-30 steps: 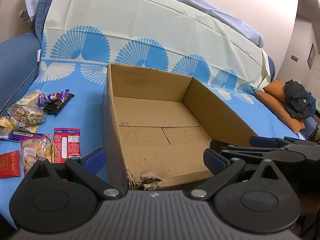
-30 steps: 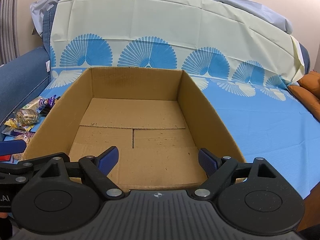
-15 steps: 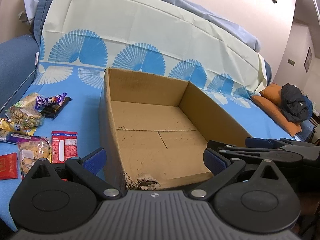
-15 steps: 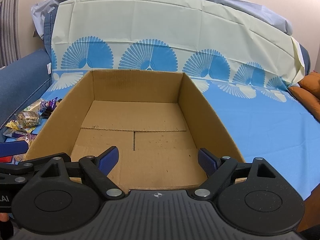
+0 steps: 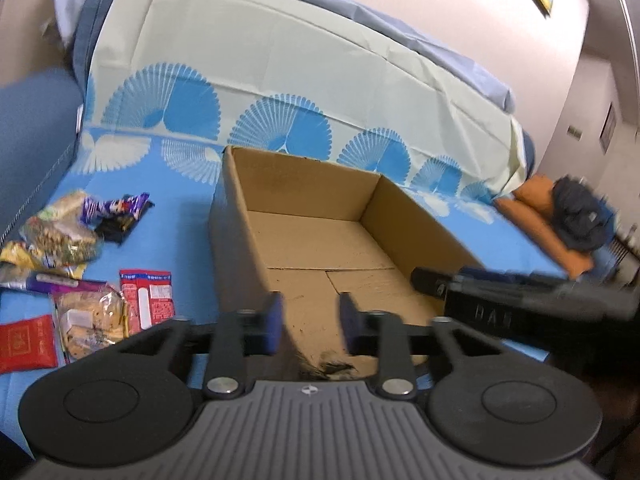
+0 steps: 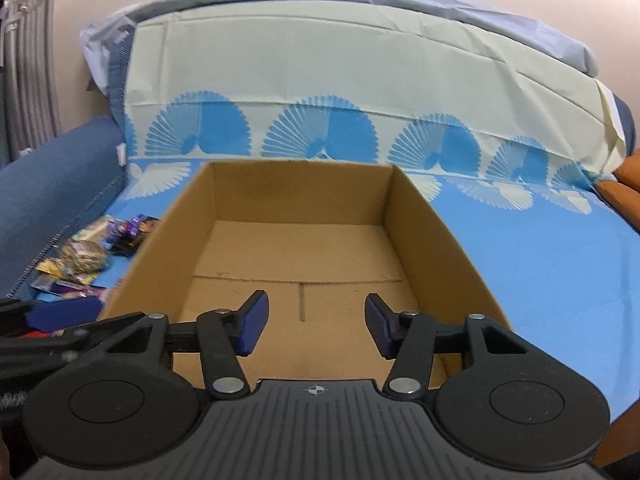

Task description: Organize snacks

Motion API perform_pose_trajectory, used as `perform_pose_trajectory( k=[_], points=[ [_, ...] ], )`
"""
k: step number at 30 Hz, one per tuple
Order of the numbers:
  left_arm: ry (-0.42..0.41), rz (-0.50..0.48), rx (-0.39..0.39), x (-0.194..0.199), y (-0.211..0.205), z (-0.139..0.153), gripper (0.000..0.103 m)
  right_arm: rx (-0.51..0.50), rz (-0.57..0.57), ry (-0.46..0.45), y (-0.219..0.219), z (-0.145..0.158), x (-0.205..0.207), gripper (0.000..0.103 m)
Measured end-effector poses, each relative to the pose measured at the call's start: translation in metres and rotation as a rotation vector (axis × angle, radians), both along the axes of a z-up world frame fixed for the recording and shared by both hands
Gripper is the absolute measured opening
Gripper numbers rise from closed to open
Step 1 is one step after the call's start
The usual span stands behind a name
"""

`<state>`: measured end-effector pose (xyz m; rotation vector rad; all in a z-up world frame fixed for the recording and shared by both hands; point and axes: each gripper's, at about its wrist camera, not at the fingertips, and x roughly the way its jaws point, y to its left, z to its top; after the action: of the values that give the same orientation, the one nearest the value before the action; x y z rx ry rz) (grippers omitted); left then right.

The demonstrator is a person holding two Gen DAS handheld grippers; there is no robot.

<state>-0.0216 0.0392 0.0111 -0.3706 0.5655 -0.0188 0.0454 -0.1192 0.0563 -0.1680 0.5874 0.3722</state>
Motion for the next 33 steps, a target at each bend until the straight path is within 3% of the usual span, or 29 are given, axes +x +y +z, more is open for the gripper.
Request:
perform_pose_trajectory(
  k=[3,6,7,13,15,17,20,25,30,33],
  points=[
    [-0.016,0.008,0.022,-0.006,0.027,0.015,0.023,0.031,0.052,-0.004,0.011,0.001,-0.008,0.055],
    [-0.002,-0.013,0.113,-0.012,0.054,0.018,0.023,0.065,0.124,-0.018,0.026,0.000,-0.020,0.055],
    [0.018,-0.022,0.150,-0.014,0.064,0.015,0.023,0.109,0.155,-0.030,0.030,0.002,-0.026,0.055],
    [0.175,-0.006,0.286,-0.027,0.126,-0.031,0.023,0.139,0.384,-0.056,0.082,0.005,-0.063,0.055],
    [0.220,0.044,0.209,-0.030,0.147,-0.045,0.023,0.113,0.461,-0.044,0.106,-0.002,-0.077,0.055],
    [0.235,0.100,0.185,-0.031,0.161,-0.050,0.023,0.071,0.513,-0.023,0.127,-0.013,-0.086,0.055],
    [0.325,0.151,0.165,-0.024,0.172,-0.060,0.025,-0.015,0.564,0.003,0.162,-0.035,-0.093,0.054],
    [0.408,0.154,0.248,-0.007,0.165,-0.068,0.063,-0.092,0.563,0.075,0.173,-0.061,-0.088,0.054],
    [0.454,0.103,0.526,0.009,0.145,-0.072,0.072,-0.155,0.586,0.080,0.178,-0.081,-0.080,0.056],
    [0.492,0.015,0.618,0.017,0.137,-0.086,0.084,-0.172,0.598,0.116,0.181,-0.090,-0.073,0.056]
  ],
)
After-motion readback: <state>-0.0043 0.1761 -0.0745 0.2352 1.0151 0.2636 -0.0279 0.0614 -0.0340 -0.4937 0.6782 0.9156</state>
